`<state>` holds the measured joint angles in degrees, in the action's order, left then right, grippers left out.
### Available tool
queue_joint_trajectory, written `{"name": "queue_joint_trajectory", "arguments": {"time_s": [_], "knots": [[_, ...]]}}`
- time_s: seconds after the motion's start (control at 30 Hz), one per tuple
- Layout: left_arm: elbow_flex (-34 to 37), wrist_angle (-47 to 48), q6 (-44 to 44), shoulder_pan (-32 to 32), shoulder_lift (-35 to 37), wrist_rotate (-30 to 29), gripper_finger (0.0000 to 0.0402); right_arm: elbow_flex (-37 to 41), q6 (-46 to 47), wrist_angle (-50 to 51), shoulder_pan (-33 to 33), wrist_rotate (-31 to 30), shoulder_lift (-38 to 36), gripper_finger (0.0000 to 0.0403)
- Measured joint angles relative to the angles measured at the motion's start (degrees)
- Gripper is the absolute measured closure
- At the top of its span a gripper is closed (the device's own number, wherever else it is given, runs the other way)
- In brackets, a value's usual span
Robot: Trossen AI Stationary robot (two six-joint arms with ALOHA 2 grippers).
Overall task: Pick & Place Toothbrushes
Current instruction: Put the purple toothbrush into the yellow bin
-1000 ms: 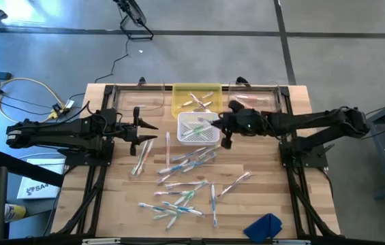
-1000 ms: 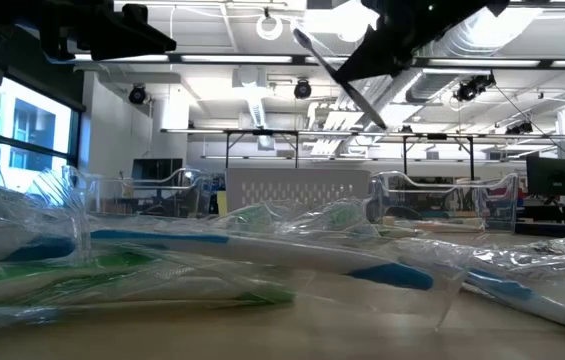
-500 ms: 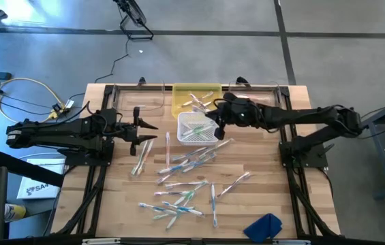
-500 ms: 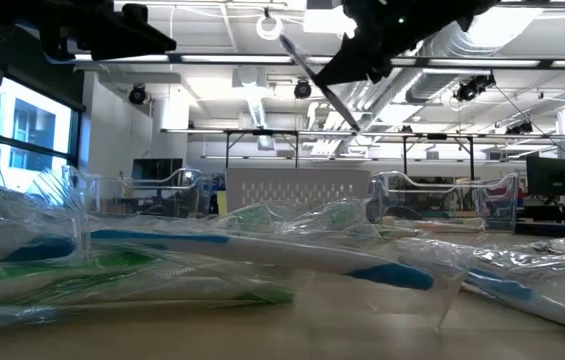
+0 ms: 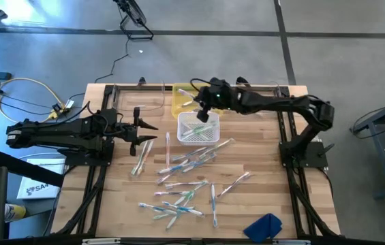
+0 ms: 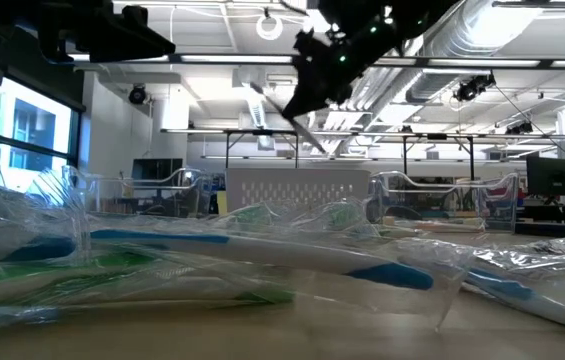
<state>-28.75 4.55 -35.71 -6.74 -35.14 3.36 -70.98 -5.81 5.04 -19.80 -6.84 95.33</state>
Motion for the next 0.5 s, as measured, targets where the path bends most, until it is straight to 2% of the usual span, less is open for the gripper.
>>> {"name": "queue_joint_trajectory", "arguments": {"time_s": [0.27, 0.5], "knots": [[0.0, 0.0, 0.0, 0.0, 0.0, 0.0, 0.0261, -4.4, 0.2, 1.8, -3.3, 2.3, 7.7, 0.0397], [0.0, 0.0, 0.0, 0.0, 0.0, 0.0, 0.0261, -4.6, 0.0, 2.7, -7.5, 2.4, 8.3, 0.0397]]}}
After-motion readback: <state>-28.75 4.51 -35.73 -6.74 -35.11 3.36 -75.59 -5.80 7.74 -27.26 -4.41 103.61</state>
